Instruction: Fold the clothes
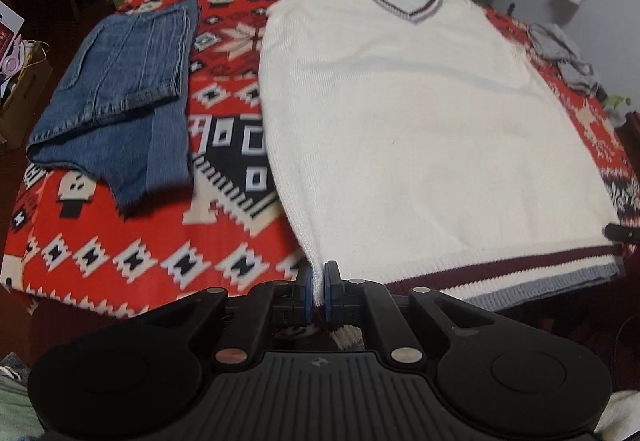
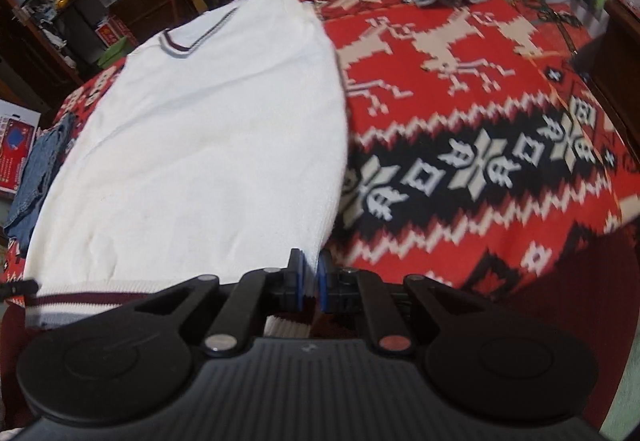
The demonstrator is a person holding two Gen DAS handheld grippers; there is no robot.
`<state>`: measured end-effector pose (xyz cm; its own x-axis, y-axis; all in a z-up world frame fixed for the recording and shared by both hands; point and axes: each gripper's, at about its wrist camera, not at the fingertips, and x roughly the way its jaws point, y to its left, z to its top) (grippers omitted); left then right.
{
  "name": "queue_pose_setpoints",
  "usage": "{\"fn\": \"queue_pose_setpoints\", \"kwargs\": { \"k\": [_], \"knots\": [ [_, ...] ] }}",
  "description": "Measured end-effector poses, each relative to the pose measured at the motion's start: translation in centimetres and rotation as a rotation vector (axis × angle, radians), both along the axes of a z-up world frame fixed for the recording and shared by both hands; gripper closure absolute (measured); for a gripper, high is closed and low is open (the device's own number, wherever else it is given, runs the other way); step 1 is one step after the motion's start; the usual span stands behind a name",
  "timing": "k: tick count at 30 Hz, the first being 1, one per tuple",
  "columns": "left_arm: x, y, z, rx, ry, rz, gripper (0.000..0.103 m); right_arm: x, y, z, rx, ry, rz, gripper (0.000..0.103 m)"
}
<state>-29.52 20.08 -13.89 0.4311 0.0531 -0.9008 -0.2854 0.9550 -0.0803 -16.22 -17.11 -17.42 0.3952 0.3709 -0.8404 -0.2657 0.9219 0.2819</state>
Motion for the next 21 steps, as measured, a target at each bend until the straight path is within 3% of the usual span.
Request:
{"fn": "queue_pose_setpoints", "kwargs": {
  "k": [11,15,17,18,21],
  "knots": [
    [0.1,-0.3,-2.2,0.04,0.028,-0.024,0.095,-0.1,0.7,-2.2,-0.077,-0.016,0.033,0.093],
    [-0.3,-0.1,-2.4,0.044,0.027,-0.028,0.087,-0.2,0.2,-1.8,-0.066,-0.016,0.021,0.081],
    [-0.7,0.3,-2.3,0.025,0.014,-0.024,0.085,-0.3,-0.3,-1.6,-0.045,-0.01,0.01,0.077],
    [-0.9,0.6,-2.2,0.007,0.007,-0.018,0.079,-0.3,-0.6,-1.4,-0.035,-0.006,0.005,0.072],
    [-1.4,1.5,-1.8,-0.065,-0.014,-0.007,0.072,-0.4,-1.7,-1.3,0.006,0.027,-0.003,0.071]
  ]
}}
